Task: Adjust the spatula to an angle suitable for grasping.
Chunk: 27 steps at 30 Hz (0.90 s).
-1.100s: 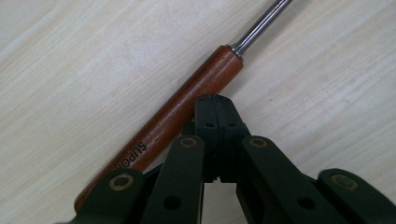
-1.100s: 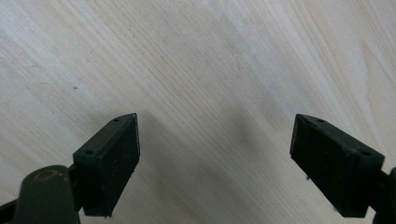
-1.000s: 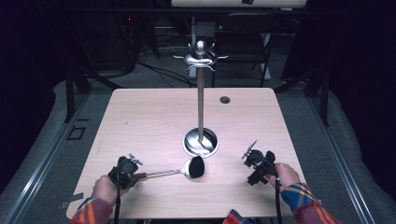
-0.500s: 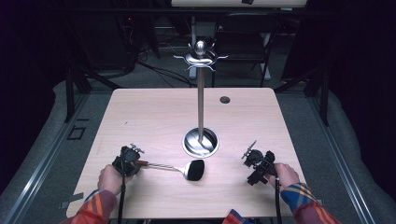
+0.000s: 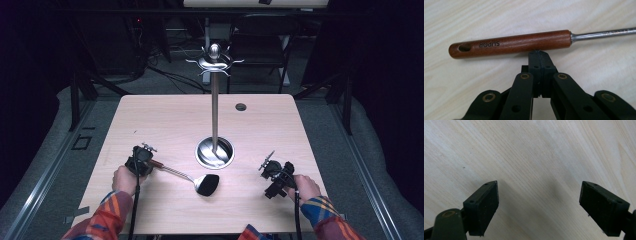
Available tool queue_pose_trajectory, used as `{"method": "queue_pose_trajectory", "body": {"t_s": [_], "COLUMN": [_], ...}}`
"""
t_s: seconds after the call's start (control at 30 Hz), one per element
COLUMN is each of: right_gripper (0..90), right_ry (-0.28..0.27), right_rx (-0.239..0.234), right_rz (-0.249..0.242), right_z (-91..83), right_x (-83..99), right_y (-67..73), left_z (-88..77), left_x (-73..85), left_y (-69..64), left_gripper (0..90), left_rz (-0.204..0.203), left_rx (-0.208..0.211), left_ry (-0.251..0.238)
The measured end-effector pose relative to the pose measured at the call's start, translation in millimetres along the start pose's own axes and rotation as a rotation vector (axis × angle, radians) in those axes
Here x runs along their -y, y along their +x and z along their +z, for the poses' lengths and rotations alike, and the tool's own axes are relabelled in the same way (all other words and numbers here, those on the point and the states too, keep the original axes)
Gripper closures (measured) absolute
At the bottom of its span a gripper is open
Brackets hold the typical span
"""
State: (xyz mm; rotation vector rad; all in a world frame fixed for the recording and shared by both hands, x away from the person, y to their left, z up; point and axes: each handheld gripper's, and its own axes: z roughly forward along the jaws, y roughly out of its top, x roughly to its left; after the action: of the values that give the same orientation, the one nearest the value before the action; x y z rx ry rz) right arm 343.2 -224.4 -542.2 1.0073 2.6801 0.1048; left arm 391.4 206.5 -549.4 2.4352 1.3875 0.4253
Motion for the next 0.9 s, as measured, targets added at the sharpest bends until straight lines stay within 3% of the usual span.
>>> {"method": "queue_pose_trajectory", "body": {"t_s": [0.13,0.23,0.37,0.43,0.6,0.73,0.9], "right_gripper": [15.5,15.5,15.5,15.5,15.5,15.5,15.5], "right_ry": [0.003,0.004,0.005,0.006,0.003,-0.008,-0.008], "right_rx": [-0.003,0.003,-0.009,-0.006,-0.005,-0.013,-0.014], "right_rz": [-0.001,0.004,0.004,0.002,-0.001,0.008,0.005], "right_z": [0.1,-0.7,-0.1,0.2,0.3,0.0,0.0], "right_x": [0.1,0.6,0.3,0.0,0.2,1.7,2.2], "right_y": [-0.3,-0.1,-0.7,-0.5,-0.6,-0.6,-1.0], "left_z": [-2.1,-11.7,-23.6,-25.1,-11.9,0.7,7.5], "left_x": [-6.5,-9.2,-18.7,-25.8,-39.4,-43.8,-43.9], "left_y": [-0.5,-10.4,-40.5,-63.4,-105.2,-123.3,-130.9], "left_gripper": [89.6,89.6,89.6,89.5,89.1,88.5,88.4], "left_rz": [-0.009,-0.002,0.055,0.109,0.192,0.219,0.240], "left_rx": [-0.009,-0.010,0.051,0.085,0.150,0.167,0.151], "left_ry": [-0.025,-0.078,-0.157,-0.182,-0.171,-0.144,-0.128]}}
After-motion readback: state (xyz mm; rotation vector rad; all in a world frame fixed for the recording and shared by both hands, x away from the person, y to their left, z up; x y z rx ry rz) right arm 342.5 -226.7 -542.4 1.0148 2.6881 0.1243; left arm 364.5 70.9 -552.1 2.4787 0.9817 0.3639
